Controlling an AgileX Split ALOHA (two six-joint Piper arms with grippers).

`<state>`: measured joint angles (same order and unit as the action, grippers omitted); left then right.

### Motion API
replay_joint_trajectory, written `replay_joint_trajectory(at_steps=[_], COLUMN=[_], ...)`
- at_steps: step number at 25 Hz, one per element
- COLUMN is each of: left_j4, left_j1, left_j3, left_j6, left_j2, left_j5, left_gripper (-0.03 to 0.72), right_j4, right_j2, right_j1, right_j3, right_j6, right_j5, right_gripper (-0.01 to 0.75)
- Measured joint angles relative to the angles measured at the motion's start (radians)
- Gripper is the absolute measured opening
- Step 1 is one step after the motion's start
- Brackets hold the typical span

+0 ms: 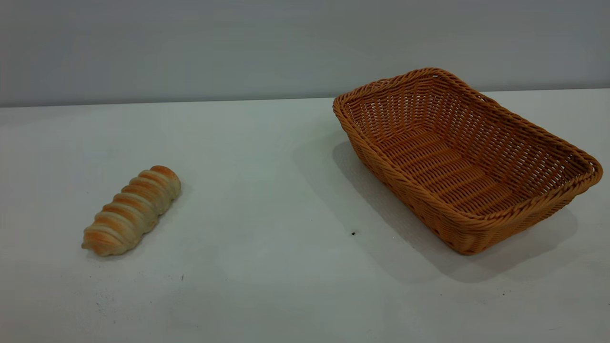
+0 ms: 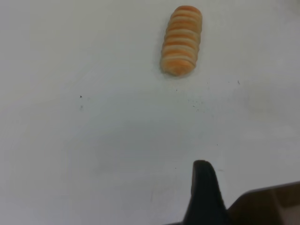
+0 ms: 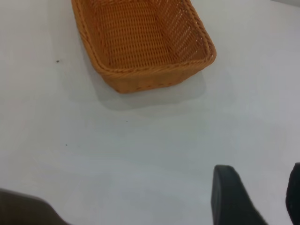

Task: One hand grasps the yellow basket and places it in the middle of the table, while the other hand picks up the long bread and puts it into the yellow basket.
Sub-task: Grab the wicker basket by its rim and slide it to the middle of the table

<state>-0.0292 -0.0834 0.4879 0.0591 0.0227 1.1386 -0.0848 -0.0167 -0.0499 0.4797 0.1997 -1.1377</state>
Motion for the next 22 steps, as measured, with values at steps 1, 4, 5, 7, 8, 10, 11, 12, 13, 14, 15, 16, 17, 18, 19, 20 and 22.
replay_joint_trajectory(at_steps=[1, 4, 5, 7, 8, 10, 11, 12, 13, 14, 15, 16, 17, 18, 19, 20, 22], left_j4=[0.0, 0.0, 0.0, 0.0, 0.0, 0.0, 0.0, 0.0, 0.0, 0.0, 0.0, 0.0, 0.0, 0.0, 0.0, 0.0, 0.0], left_j1=[0.0, 0.0, 0.0, 0.0, -0.004, -0.028, -0.044, -0.057, -0.071, -0.082, -0.09, -0.093, -0.094, -0.095, -0.096, -0.096, -0.097], left_j3=[0.0, 0.0, 0.0, 0.0, 0.0, 0.0, 0.0, 0.0, 0.0, 0.0, 0.0, 0.0, 0.0, 0.0, 0.0, 0.0, 0.0], left_j6=[0.0, 0.0, 0.0, 0.0, 0.0, 0.0, 0.0, 0.0, 0.0, 0.0, 0.0, 0.0, 0.0, 0.0, 0.0, 0.0, 0.0], left_j2=[0.0, 0.0, 0.0, 0.0, 0.0, 0.0, 0.0, 0.0, 0.0, 0.0, 0.0, 0.0, 0.0, 0.0, 0.0, -0.004, -0.026], left_j5=[0.0, 0.0, 0.0, 0.0, 0.0, 0.0, 0.0, 0.0, 0.0, 0.0, 0.0, 0.0, 0.0, 0.0, 0.0, 0.0, 0.0], left_gripper=[0.559, 0.559, 0.559, 0.559, 0.559, 0.559, 0.559, 0.559, 0.559, 0.559, 0.559, 0.559, 0.559, 0.559, 0.559, 0.559, 0.559], right_j4=[0.0, 0.0, 0.003, 0.005, 0.005, 0.005, 0.006, 0.007, 0.007, 0.007, 0.008, 0.008, 0.008, 0.008, 0.008, 0.008, 0.008], right_j2=[0.0, 0.0, 0.0, 0.0, 0.0, 0.0, 0.0, 0.0, 0.0, 0.0, 0.0, 0.0, 0.0, 0.0, 0.0, 0.0, 0.0], right_j1=[0.0, 0.0, 0.0, 0.0, 0.0, 0.0, 0.0, 0.0, 0.0, -0.003, -0.011, -0.024, -0.04, -0.064, -0.085, -0.101, -0.132], right_j3=[0.0, 0.0, 0.0, 0.0, 0.0, 0.0, 0.0, 0.0, 0.0, 0.0, 0.0, 0.0, 0.0, 0.0, 0.0, 0.0, 0.0], right_j6=[0.0, 0.0, 0.0, 0.0, 0.0, 0.0, 0.0, 0.0, 0.0, 0.0, 0.0, 0.0, 0.0, 0.0, 0.0, 0.0, 0.0], right_j5=[0.0, 0.0, 0.0, 0.0, 0.0, 0.0, 0.0, 0.0, 0.0, 0.0, 0.0, 0.0, 0.0, 0.0, 0.0, 0.0, 0.0], right_gripper=[0.328, 0.328, 0.328, 0.328, 0.328, 0.328, 0.328, 0.328, 0.328, 0.328, 0.328, 0.328, 0.328, 0.328, 0.328, 0.328, 0.328])
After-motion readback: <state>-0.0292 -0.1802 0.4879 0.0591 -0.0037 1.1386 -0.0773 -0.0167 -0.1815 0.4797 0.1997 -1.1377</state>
